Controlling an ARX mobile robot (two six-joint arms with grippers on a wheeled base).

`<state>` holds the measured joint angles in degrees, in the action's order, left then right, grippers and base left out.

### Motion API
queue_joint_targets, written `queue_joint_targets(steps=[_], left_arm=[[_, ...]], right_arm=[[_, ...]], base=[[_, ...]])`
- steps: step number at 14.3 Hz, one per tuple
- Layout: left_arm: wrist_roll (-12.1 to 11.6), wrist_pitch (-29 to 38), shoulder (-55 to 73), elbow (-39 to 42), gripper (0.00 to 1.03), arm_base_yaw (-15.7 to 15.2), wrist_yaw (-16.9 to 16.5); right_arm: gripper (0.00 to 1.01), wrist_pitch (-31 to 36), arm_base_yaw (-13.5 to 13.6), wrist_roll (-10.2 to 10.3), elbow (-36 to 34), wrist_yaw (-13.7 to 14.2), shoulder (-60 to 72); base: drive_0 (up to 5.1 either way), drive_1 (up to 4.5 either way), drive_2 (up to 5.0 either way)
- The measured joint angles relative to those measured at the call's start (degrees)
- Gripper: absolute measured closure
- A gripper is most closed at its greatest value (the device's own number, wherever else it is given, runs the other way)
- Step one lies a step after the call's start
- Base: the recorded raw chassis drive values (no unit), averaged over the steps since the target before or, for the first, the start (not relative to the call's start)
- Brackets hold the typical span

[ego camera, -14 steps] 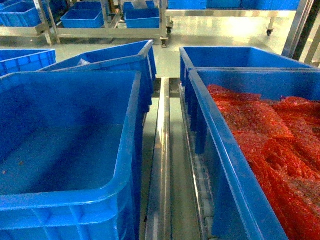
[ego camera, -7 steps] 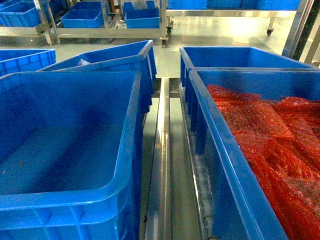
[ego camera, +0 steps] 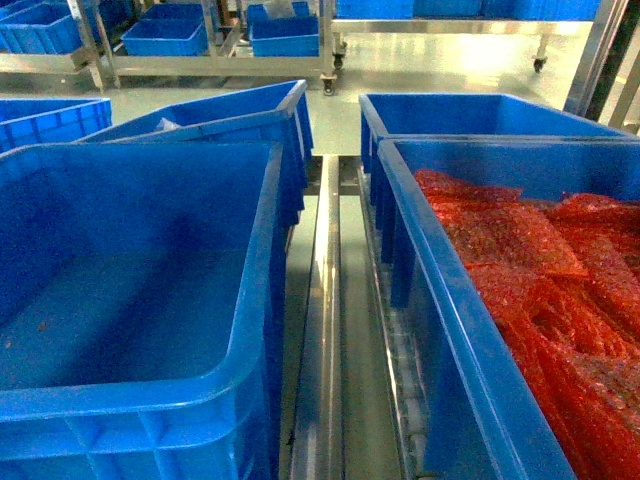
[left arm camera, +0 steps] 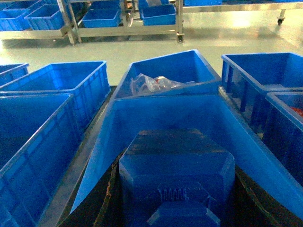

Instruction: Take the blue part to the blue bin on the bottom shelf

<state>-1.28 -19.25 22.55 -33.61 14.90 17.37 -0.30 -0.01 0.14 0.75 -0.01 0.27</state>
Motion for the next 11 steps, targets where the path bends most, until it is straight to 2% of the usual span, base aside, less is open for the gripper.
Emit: queue_joint_targets(steps=[11], left_arm=[[0.0, 0.0, 0.0, 0.0, 0.59, 0.0, 0.0]], right_arm=[[0.03, 0.0, 0.0, 0.0, 0.0, -0.02, 0.0]], base=[[0.0, 0.0, 0.0]])
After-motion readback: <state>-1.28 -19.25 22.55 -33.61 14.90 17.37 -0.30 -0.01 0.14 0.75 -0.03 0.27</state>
